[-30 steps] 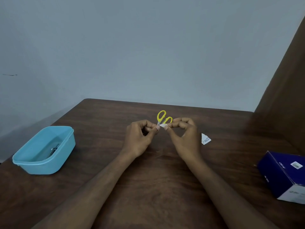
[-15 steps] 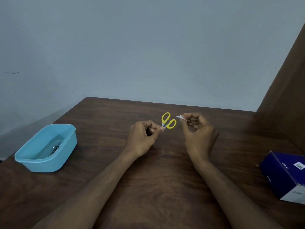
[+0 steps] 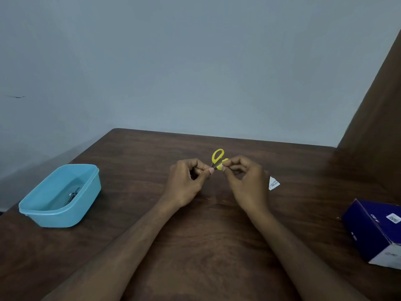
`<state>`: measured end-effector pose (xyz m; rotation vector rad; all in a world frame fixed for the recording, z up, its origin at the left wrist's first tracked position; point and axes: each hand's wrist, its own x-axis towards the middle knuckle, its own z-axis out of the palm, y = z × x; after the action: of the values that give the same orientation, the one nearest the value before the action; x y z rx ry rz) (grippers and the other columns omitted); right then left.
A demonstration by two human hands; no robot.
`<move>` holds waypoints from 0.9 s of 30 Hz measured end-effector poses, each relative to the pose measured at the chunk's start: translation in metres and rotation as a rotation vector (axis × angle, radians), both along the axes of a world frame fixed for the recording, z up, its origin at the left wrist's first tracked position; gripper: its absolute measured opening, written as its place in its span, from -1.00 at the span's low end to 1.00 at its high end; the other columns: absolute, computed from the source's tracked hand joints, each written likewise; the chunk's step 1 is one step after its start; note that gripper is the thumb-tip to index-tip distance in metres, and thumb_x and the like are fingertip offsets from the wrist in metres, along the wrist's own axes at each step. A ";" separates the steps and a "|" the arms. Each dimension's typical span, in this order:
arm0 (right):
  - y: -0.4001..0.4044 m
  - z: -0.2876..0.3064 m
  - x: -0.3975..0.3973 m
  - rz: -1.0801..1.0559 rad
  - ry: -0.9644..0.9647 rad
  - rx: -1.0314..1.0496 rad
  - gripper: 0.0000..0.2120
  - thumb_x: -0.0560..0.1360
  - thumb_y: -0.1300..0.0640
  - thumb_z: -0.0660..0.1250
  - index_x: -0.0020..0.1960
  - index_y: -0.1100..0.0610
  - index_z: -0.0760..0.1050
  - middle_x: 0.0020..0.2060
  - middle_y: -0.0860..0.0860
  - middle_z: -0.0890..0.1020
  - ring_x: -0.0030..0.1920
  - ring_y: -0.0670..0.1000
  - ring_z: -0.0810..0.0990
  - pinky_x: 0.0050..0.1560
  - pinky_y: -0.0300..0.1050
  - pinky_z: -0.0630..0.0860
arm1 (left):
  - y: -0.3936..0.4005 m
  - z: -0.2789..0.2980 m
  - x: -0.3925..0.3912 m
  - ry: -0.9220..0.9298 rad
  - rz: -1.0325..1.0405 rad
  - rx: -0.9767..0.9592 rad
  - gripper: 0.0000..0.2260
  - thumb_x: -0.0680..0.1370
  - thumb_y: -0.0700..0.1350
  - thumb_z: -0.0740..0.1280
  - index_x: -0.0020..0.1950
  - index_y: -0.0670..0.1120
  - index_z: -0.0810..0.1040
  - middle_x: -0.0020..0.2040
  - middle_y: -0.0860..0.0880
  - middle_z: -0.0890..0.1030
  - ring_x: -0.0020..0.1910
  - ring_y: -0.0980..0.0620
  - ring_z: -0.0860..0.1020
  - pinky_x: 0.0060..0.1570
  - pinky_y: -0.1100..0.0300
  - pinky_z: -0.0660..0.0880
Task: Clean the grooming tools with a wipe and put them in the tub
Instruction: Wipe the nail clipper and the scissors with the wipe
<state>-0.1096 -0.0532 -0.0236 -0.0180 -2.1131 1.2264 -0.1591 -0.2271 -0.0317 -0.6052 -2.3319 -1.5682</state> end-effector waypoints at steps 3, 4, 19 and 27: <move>0.004 0.002 -0.003 0.091 -0.119 -0.429 -0.86 0.47 0.18 0.62 -0.05 0.11 0.68 -0.25 -0.06 0.78 -0.25 -0.20 0.66 -0.22 -0.38 0.48 | 0.002 -0.001 0.001 0.010 0.016 -0.026 -0.86 0.57 -0.02 0.55 -0.18 0.07 0.71 -0.33 0.09 0.68 -0.31 0.09 0.65 -0.25 0.10 0.54; 0.004 0.002 -0.003 0.110 -0.138 -0.533 -0.85 0.47 0.21 0.61 -0.03 0.13 0.66 -0.27 -0.04 0.77 -0.27 -0.18 0.64 -0.23 -0.38 0.49 | 0.003 -0.001 0.001 0.010 0.022 -0.033 -0.86 0.57 -0.01 0.55 -0.19 0.06 0.71 -0.34 0.09 0.67 -0.33 0.11 0.63 -0.28 0.12 0.53; 0.011 -0.001 -0.003 -0.159 0.318 0.396 -0.86 0.51 0.12 0.57 -0.06 0.01 0.60 -0.19 -0.19 0.70 -0.19 0.00 0.66 -0.05 0.06 0.54 | 0.003 0.001 0.007 0.063 -0.087 -0.083 -0.84 0.55 -0.07 0.57 -0.21 -0.04 0.71 -0.37 0.04 0.64 -0.40 0.19 0.50 -0.35 0.18 0.42; -0.008 0.003 0.001 0.073 -0.126 -0.519 -0.69 0.45 0.21 0.62 -0.05 0.05 0.48 -0.22 -0.05 0.79 -0.21 -0.07 0.74 -0.09 -0.11 0.55 | 0.004 -0.002 0.008 0.206 -0.037 -0.198 -0.82 0.54 -0.12 0.57 -0.23 -0.04 0.66 -0.40 0.10 0.63 -0.41 0.06 0.59 -0.40 0.32 0.41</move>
<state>-0.1084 -0.0615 -0.0203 -0.2560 -1.8525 1.8279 -0.1508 -0.2232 -0.0341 -0.8173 -2.3452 -1.2317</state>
